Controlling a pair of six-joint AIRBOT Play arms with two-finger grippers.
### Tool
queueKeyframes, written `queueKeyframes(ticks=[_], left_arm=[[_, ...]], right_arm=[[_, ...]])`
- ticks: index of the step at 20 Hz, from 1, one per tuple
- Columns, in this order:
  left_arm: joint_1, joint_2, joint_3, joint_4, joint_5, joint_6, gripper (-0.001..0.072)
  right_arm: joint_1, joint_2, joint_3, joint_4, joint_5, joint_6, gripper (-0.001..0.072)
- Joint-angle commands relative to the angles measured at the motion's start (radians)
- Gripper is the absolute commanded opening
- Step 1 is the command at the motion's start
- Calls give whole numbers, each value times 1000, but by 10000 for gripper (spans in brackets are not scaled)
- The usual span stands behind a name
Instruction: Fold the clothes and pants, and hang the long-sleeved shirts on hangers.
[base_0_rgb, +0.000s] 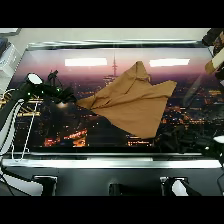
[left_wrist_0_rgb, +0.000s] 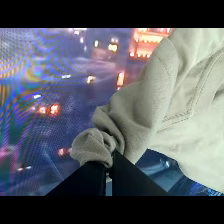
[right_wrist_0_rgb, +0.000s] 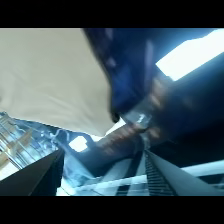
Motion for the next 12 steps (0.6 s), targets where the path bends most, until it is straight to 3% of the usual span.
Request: queueKeyframes(ticks=[1, 9, 12], left_arm=[[0, -1, 0, 0, -2, 0, 21], [0, -1, 0, 0, -2, 0, 22], [0, -3, 0, 0, -2, 0, 21]], right_arm=[[-1, 56, -155, 105, -58, -64, 576], [18, 56, -169, 201, -190, -123, 575], [201, 56, -156, 220, -311, -145, 522]])
